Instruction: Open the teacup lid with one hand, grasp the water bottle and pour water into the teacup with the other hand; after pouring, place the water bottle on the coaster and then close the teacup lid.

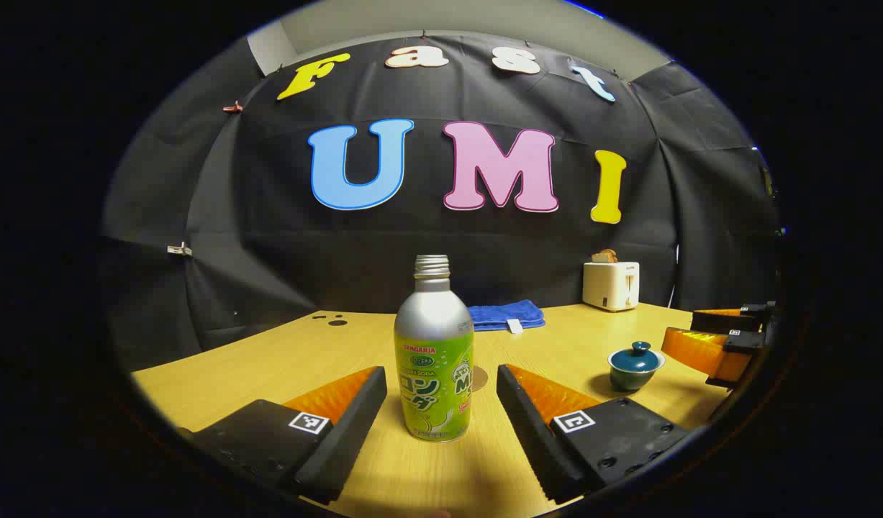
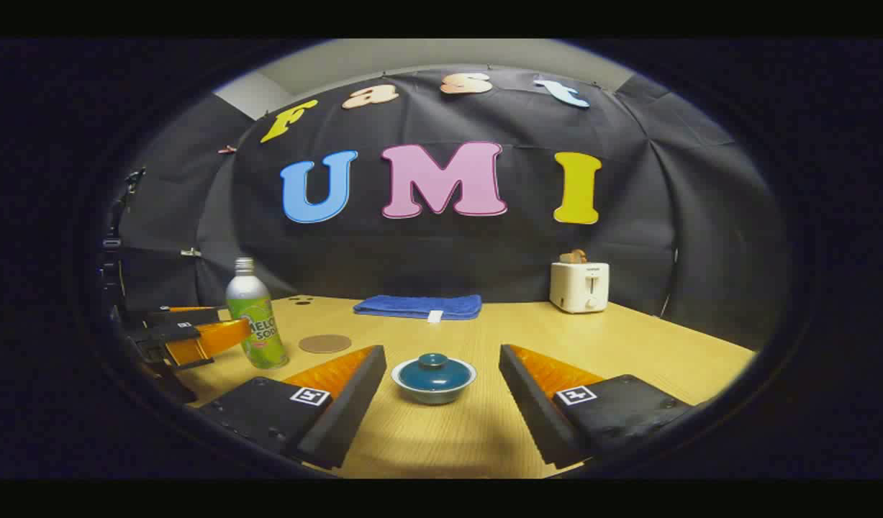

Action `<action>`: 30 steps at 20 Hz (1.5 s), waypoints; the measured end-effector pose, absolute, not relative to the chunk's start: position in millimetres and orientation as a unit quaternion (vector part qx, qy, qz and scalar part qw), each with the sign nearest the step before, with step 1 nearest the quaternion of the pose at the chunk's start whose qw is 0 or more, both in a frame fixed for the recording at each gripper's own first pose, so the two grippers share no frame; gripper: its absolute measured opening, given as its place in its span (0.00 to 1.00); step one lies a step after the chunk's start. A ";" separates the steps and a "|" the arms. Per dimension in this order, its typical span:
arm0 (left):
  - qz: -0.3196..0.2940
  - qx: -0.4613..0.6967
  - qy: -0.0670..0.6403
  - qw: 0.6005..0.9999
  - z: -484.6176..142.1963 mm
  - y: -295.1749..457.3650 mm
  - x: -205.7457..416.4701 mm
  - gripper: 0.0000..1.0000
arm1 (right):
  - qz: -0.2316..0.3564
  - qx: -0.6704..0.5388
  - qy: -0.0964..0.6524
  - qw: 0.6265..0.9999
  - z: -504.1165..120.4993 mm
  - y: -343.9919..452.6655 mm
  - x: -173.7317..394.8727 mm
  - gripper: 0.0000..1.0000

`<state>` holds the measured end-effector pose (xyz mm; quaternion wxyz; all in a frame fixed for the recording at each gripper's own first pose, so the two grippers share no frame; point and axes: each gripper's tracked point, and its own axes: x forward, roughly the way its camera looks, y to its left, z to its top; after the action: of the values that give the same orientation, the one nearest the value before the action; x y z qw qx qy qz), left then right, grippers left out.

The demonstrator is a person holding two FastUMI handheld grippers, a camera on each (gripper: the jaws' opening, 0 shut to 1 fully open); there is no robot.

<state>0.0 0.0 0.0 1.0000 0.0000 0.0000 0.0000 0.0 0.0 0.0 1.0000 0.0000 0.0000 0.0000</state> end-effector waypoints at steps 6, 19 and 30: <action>0.004 -0.001 -0.001 1.000 -0.7 1.2 1.2 0.98 | -0.002 0.000 0.001 1.000 -0.7 -0.8 0.2 0.98; -0.001 0.002 0.000 1.000 -1.4 0.4 1.8 0.96 | -0.020 -0.001 0.000 1.000 -2.3 -2.2 6.6 0.98; -0.002 -0.002 -0.001 1.000 -0.7 -1.3 1.7 0.97 | 0.007 0.000 0.009 1.000 -5.7 9.4 24.2 0.98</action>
<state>1.7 -1.3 -0.7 1.0000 -0.0015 -0.0012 -0.0016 24.2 9.4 -5.7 0.9999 -0.0004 0.0090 0.0074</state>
